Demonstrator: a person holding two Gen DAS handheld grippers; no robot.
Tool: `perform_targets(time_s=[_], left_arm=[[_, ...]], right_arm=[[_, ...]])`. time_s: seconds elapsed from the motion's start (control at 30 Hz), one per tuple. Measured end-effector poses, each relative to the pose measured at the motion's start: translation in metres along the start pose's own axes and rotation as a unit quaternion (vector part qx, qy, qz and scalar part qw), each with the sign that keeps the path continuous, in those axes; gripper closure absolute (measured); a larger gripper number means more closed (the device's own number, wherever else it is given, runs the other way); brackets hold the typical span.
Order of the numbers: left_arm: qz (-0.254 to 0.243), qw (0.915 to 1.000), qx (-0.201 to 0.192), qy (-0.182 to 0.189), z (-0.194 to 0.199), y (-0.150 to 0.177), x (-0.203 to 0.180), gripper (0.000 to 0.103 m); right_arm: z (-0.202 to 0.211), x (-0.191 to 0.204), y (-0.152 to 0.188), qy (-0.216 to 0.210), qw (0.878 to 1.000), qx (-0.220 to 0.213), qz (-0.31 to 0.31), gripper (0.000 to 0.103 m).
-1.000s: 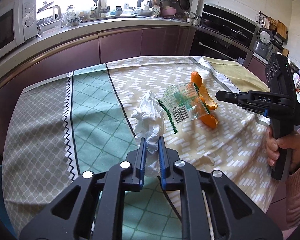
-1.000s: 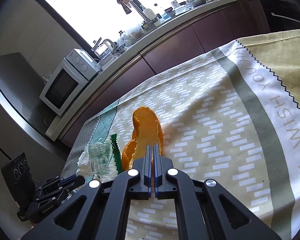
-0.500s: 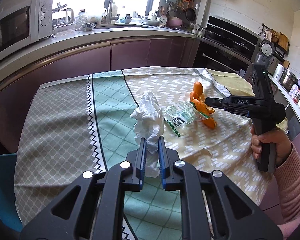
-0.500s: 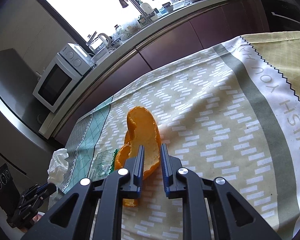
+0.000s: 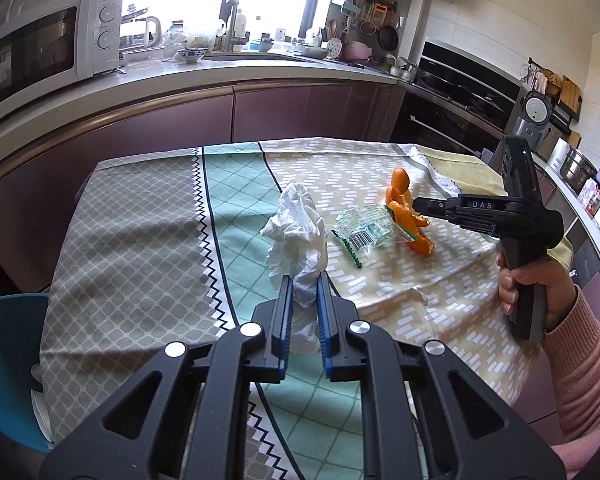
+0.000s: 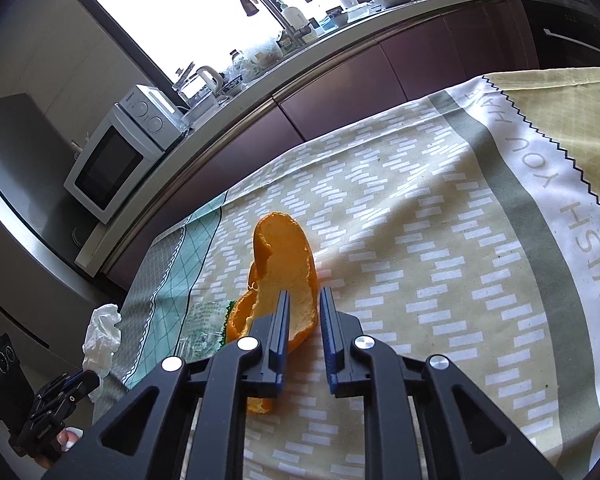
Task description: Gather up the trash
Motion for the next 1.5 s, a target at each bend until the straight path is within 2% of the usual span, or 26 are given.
perform_targets(time_s=[0.2, 0.27, 0.37, 0.43, 0.53, 0.73, 0.8, 0.97, 1.5], left_arm=[[0.005, 1.0000, 0.000, -0.001, 0.002, 0.003, 0.005, 0.091], [0.007, 1.0000, 0.001, 0.000, 0.003, 0.003, 0.007, 0.091], [0.008, 1.0000, 0.000, 0.000, 0.003, 0.004, 0.007, 0.091], [0.009, 1.0000, 0.000, -0.001, 0.004, 0.004, 0.008, 0.091], [0.012, 0.9999, 0.001, 0.001, 0.004, 0.005, 0.010, 0.091], [0.013, 0.9999, 0.004, 0.004, 0.000, 0.006, 0.009, 0.091], [0.012, 0.9999, 0.005, 0.004, 0.000, 0.006, 0.009, 0.091], [0.015, 0.9999, 0.005, 0.003, 0.001, 0.008, 0.010, 0.091], [0.010, 0.9997, -0.017, -0.011, 0.034, 0.014, 0.021, 0.091]], right_arm=[[-0.011, 0.010, -0.003, 0.029, 0.999, 0.010, 0.029, 0.088], [-0.013, 0.011, -0.002, 0.034, 0.999, 0.015, 0.036, 0.096], [-0.013, 0.012, 0.000, 0.033, 0.999, 0.018, 0.038, 0.097], [-0.011, 0.011, 0.001, 0.028, 0.999, 0.017, 0.035, 0.094], [-0.010, 0.013, 0.005, 0.024, 0.999, 0.023, 0.041, 0.078], [-0.017, 0.017, 0.004, 0.035, 0.998, 0.029, 0.050, 0.076], [-0.019, 0.020, 0.004, 0.037, 0.997, 0.031, 0.056, 0.086], [-0.016, 0.021, 0.005, 0.037, 0.997, 0.023, 0.056, 0.097], [0.032, 0.036, 0.004, -0.009, 0.998, -0.040, 0.040, 0.099]])
Point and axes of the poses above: each gripper's, at about its wrist camera, not at the fingertips, and z roughly against the way its jaws point, x to its left, y to its underside, the point moved 5 cm from there along -z, roughly the way its jaws point, and after that the axes turned 4 degrees about -z, right-handed, at the moved point
